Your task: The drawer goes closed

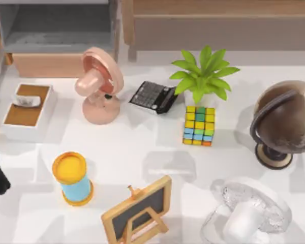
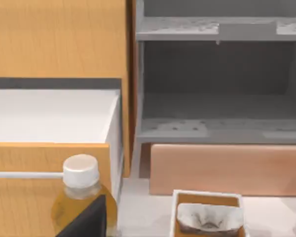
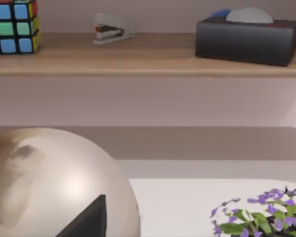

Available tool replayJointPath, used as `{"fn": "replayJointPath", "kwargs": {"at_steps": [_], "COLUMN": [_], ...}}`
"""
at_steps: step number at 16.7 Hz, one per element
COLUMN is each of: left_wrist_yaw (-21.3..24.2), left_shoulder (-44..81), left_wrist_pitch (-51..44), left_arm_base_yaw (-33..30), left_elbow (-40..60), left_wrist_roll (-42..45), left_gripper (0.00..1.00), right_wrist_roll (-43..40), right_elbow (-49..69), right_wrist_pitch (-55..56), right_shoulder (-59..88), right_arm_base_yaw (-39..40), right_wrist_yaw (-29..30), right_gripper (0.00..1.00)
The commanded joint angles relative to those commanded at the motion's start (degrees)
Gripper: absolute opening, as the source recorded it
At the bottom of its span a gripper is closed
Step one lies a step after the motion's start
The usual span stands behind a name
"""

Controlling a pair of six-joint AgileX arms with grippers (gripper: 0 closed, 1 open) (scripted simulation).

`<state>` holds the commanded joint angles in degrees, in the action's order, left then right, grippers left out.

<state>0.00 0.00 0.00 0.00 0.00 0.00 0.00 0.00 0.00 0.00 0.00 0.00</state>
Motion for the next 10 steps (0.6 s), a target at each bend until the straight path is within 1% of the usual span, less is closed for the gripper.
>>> {"fn": "replayJointPath", "kwargs": {"at_steps": [3, 5, 7, 10], "left_wrist_yaw": [-0.58, -3.27, -8.31, -19.71], "left_shoulder": [0.73, 3.74, 9.04, 20.96], "left_wrist_pitch": [0.68, 2.99, 5.99, 10.4], "left_arm_base_yaw": [-0.77, -3.92, -9.36, -19.65], "left_elbow": [0.72, 3.43, 7.26, 13.17], "left_wrist_roll": [0.02, 0.11, 0.24, 0.31], "left_gripper": [1.0, 1.0, 1.0, 1.0], "right_wrist_roll": [0.0, 0.0, 0.0, 0.0], "right_elbow": [0.0, 0.0, 0.0, 0.0], "right_wrist_pitch": [0.0, 0.0, 0.0, 0.0], "right_shoulder": [0.0, 0.0, 0.0, 0.0], "right_arm_base_yaw": [0.0, 0.0, 0.0, 0.0], "right_wrist_yaw": [0.0, 0.0, 0.0, 0.0], "right_gripper": [1.0, 1.0, 1.0, 1.0]}}
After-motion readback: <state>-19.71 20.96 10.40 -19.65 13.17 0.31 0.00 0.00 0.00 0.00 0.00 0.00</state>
